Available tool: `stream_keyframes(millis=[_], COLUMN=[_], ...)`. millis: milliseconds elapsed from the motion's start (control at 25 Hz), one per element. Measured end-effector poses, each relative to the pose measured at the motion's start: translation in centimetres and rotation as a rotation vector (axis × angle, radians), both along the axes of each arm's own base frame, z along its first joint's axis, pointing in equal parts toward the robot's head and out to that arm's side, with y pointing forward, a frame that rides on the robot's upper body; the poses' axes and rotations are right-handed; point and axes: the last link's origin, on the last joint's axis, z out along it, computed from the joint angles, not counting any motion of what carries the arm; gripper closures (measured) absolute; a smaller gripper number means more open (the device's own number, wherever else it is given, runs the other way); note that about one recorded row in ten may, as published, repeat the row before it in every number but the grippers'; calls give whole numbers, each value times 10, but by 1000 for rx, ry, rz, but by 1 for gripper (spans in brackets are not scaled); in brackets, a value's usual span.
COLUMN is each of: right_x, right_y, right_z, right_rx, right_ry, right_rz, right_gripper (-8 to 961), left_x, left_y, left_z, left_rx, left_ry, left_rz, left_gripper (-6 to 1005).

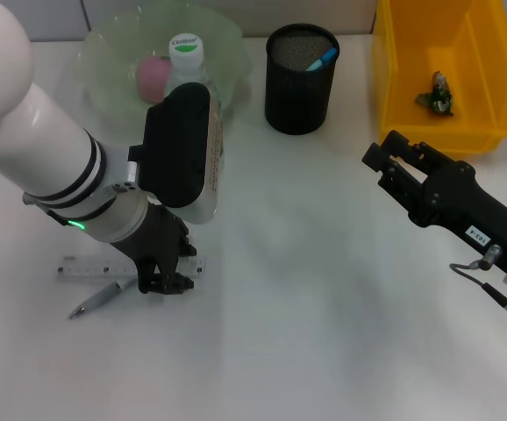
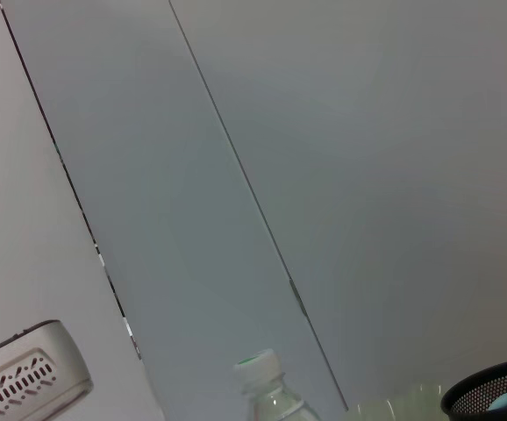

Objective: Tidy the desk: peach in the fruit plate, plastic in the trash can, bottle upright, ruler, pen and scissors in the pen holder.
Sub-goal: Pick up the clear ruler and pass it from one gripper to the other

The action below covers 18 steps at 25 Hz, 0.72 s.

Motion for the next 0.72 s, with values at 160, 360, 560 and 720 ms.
stream_keyframes(millis=[160, 360, 560, 720], right_x=[0, 0, 0, 0], right_y=[0, 0, 1, 1], right_z=[0, 0, 1, 1], right_rx=[1, 4, 8, 10], right_ry=[0, 1, 2, 3], right_rz=[0, -2, -4, -5], right_gripper=[524, 525, 525, 525], left_x=[0, 4, 10, 17], left_y=[0, 1, 3, 4], left_z=[0, 1, 3, 6], left_rx=[0, 5, 28, 44], left_ry=[0, -10, -32, -52], left_rz=[-3, -17, -36, -51], left_gripper=[608, 623, 623, 623])
